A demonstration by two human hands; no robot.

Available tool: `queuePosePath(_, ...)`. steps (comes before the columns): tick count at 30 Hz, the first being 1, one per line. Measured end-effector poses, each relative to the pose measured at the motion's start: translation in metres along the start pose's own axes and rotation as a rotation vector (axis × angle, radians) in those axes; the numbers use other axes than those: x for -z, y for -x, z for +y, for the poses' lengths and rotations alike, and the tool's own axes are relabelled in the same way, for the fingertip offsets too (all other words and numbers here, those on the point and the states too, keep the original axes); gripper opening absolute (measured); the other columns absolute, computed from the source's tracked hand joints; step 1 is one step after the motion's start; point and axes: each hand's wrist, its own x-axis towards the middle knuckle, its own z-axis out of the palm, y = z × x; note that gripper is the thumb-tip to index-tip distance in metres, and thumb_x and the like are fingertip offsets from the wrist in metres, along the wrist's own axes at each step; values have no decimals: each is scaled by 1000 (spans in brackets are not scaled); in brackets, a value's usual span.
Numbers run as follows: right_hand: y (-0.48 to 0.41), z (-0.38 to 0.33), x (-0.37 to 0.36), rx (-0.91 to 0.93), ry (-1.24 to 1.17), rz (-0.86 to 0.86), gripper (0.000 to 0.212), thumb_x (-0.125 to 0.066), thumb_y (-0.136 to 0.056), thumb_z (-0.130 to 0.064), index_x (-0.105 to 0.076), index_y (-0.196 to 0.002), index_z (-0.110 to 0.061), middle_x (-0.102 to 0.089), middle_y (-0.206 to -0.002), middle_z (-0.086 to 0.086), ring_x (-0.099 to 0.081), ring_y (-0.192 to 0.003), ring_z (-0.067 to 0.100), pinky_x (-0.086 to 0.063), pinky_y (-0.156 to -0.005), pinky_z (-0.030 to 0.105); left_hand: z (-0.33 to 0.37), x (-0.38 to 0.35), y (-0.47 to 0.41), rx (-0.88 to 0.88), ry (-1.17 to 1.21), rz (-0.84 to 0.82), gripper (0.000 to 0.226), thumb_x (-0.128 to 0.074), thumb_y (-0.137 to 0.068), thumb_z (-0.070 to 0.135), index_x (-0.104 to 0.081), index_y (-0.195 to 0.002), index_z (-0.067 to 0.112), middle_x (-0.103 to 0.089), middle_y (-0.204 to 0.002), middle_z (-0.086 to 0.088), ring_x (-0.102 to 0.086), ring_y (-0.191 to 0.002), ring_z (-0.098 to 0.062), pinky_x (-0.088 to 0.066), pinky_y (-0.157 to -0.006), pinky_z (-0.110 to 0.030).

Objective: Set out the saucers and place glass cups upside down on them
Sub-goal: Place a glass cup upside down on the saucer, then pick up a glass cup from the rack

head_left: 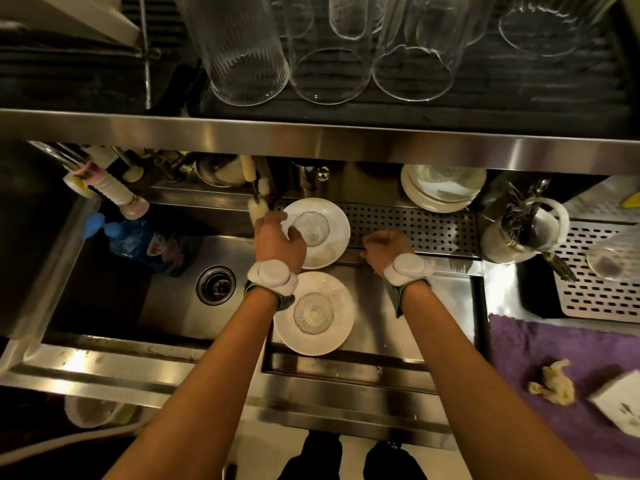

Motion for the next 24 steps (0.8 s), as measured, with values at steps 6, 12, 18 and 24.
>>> queuePosePath(6, -12, 5, 41, 55, -111, 130, 15, -63, -90, -16, -64, -76, -18, -74, -105, 19, -71, -105, 39, -55, -98, 53, 27, -34, 12, -135, -8, -39, 27, -57, -92, 15, -60, -118, 7, -64, -119, -12, -62, -108, -26, -50, -95, -33)
queuePosePath(12, -26, 3, 84, 143, -126, 298, 14, -61, -89, -27, -66, -92, -14, -74, -101, 17, -70, -104, 40, -55, -96, 54, 68, -79, 17, -218, 15, -165, 24, -55, -92, 12, -62, -114, 9, -69, -112, -10, -65, -104, -26, -54, -92, -35)
queuePosePath(18, -28, -13, 105, 192, -159, 387, 26, -56, -95, -22, -66, -113, -7, -73, -115, 13, -68, -111, 30, -53, -103, 43, 93, -128, 7, -333, -74, -227, 26, -52, -97, 21, -66, -112, 5, -71, -106, -18, -65, -101, -35, -48, -83, -32)
queuePosePath(24, -51, -18, 103, 246, -255, 450, 33, -55, -98, -18, -56, -127, -3, -66, -112, 4, -62, -106, 21, -49, -89, 16, 110, -159, -17, -406, 62, -245, 29, -51, -98, 18, -59, -124, 8, -66, -121, -10, -61, -103, -20, -45, -86, -16)
